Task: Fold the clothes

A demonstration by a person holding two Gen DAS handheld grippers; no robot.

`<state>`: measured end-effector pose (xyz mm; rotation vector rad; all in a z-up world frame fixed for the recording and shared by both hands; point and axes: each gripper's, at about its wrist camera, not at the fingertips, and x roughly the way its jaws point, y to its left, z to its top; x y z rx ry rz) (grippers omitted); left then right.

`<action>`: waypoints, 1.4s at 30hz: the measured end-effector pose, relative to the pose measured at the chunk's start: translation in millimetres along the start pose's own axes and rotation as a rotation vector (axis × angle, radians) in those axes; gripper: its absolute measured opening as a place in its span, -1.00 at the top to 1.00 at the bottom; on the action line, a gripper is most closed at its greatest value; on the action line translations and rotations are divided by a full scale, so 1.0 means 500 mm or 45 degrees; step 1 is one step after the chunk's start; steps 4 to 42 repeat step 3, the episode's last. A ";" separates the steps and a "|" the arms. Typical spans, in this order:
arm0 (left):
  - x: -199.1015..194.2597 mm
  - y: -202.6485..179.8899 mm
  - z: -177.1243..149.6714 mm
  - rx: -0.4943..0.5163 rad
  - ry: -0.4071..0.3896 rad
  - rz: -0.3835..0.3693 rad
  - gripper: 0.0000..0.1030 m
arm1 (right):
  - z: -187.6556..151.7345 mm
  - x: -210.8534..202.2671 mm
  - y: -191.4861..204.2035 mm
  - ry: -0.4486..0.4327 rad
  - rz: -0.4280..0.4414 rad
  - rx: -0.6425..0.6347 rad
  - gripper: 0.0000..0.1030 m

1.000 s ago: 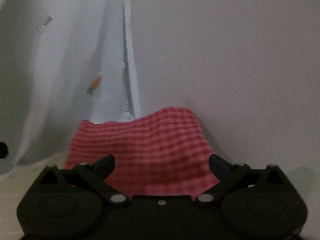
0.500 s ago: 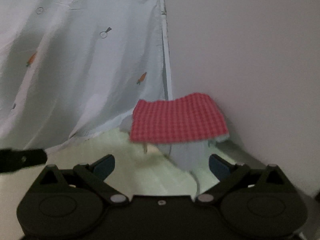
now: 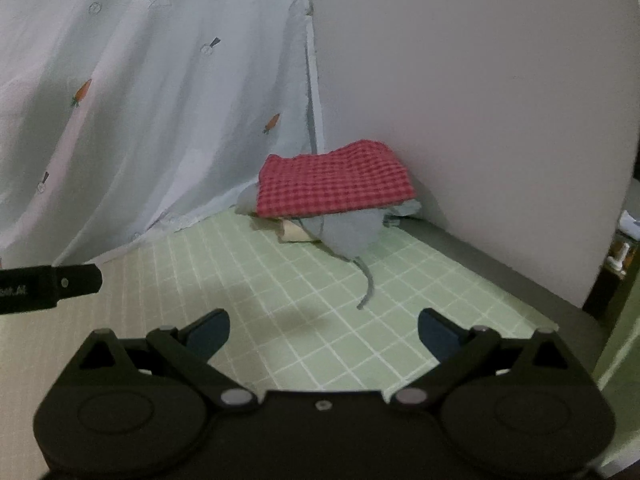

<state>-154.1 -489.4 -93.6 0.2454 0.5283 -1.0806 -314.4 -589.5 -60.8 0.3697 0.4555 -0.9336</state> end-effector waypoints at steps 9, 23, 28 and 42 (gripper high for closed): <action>-0.013 -0.011 -0.001 0.039 -0.029 0.003 -1.00 | -0.001 -0.009 -0.006 -0.015 -0.005 0.010 -0.97; -0.013 -0.011 -0.001 0.039 -0.029 0.003 -1.00 | -0.001 -0.009 -0.006 -0.015 -0.005 0.010 -0.97; -0.013 -0.011 -0.001 0.039 -0.029 0.003 -1.00 | -0.001 -0.009 -0.006 -0.015 -0.005 0.010 -0.97; -0.013 -0.011 -0.001 0.039 -0.029 0.003 -1.00 | -0.001 -0.009 -0.006 -0.015 -0.005 0.010 -0.97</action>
